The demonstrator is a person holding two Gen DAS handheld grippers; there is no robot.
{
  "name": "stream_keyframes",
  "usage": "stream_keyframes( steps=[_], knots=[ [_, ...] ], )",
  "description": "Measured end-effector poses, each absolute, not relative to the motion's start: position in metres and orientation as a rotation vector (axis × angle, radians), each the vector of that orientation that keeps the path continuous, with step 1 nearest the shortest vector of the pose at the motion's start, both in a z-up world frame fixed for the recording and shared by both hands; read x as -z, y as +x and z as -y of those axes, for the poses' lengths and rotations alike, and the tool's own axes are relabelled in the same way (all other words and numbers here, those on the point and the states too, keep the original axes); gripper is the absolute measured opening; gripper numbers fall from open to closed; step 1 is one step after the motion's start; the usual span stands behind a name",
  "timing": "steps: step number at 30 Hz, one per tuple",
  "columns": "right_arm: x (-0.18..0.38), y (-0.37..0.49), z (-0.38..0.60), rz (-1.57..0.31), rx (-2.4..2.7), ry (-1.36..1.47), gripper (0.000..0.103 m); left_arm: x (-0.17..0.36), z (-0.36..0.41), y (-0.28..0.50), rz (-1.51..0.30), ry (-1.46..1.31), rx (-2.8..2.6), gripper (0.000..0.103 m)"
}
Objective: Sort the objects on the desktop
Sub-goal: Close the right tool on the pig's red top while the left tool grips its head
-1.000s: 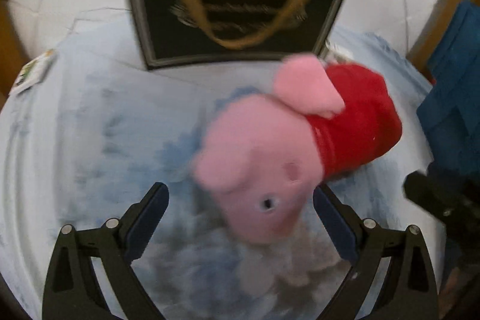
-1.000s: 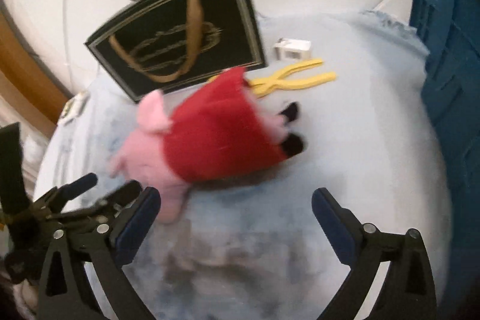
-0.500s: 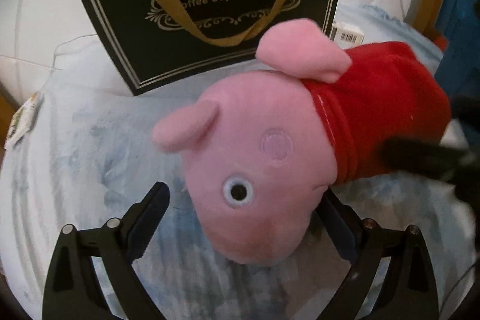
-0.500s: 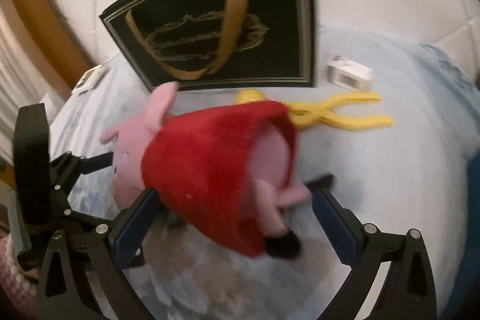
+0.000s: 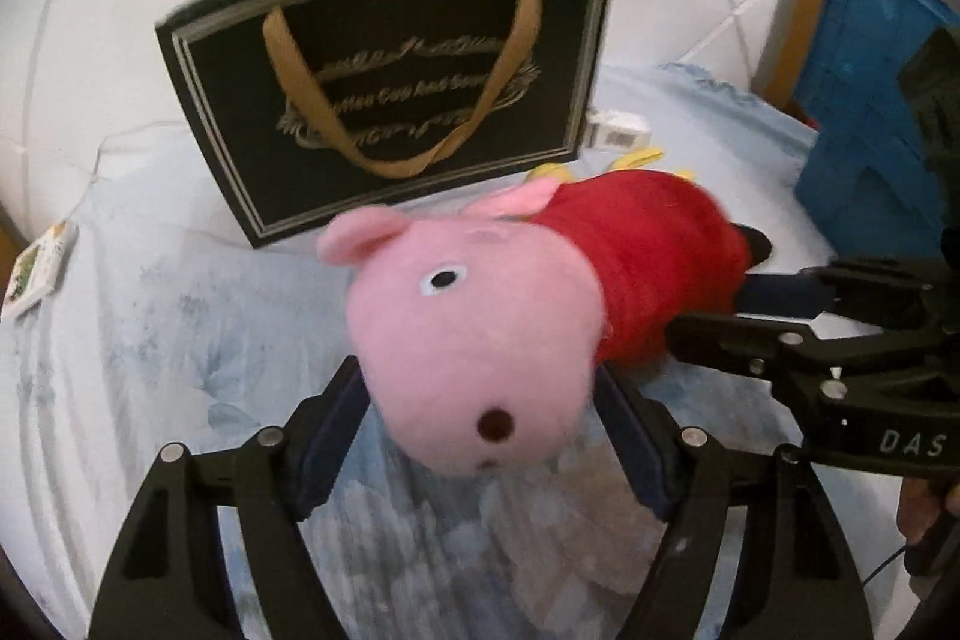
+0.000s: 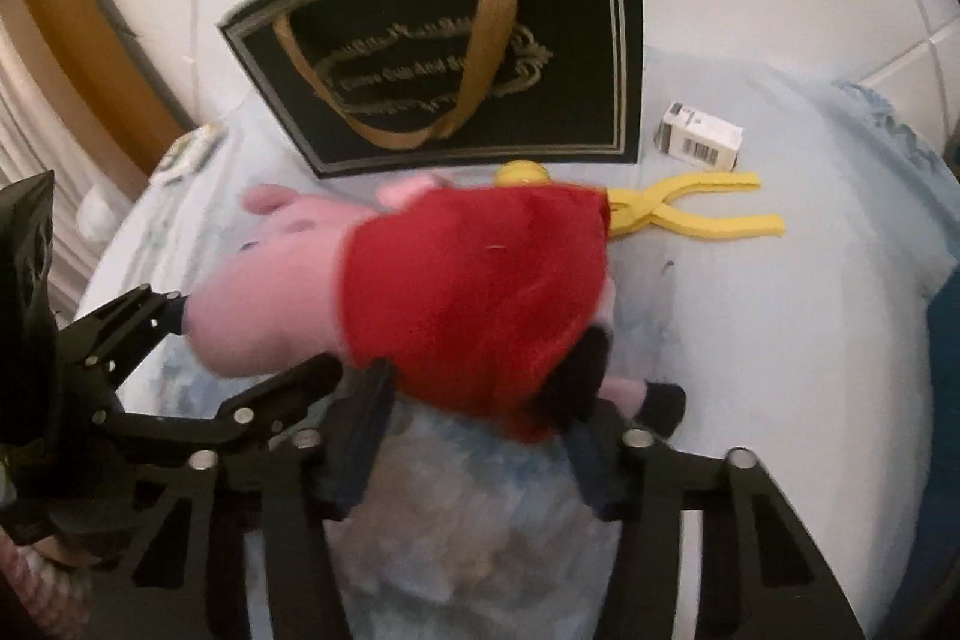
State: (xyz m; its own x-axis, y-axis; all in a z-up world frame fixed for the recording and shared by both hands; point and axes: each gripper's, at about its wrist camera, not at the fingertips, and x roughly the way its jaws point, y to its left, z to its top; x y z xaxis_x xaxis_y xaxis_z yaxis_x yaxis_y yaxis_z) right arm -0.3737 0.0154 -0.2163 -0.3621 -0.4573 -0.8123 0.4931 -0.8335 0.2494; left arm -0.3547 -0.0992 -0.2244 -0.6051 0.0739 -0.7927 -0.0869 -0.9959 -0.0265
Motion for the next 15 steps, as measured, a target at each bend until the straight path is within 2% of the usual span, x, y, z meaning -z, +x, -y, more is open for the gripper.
stream_keyframes(
  steps=[5,7,9,10,13,15],
  knots=[
    [0.204,-0.349,-0.016,-0.048,2.191,1.313,0.038,0.221,0.105,-0.331,-0.028,-1.404,-2.733,0.075],
    [0.201,-0.343,-0.018,-0.027,2.196,1.31,0.048,0.226,0.113,-0.326,0.004,-1.464,-2.738,0.075],
    [0.199,-0.338,-0.026,-0.017,2.213,1.313,0.082,0.228,0.122,-0.324,0.062,-1.498,-2.746,0.075],
    [0.199,-0.338,-0.029,-0.013,2.22,1.315,0.087,0.229,0.126,-0.326,0.095,-1.508,-2.746,0.077],
    [0.201,-0.343,-0.035,0.005,2.226,1.325,0.089,0.235,0.129,-0.329,0.144,-1.534,-2.724,0.08],
    [0.205,-0.349,-0.035,0.012,2.215,1.333,0.098,0.243,0.126,-0.335,0.136,-1.552,-2.694,0.08]
  ],
)
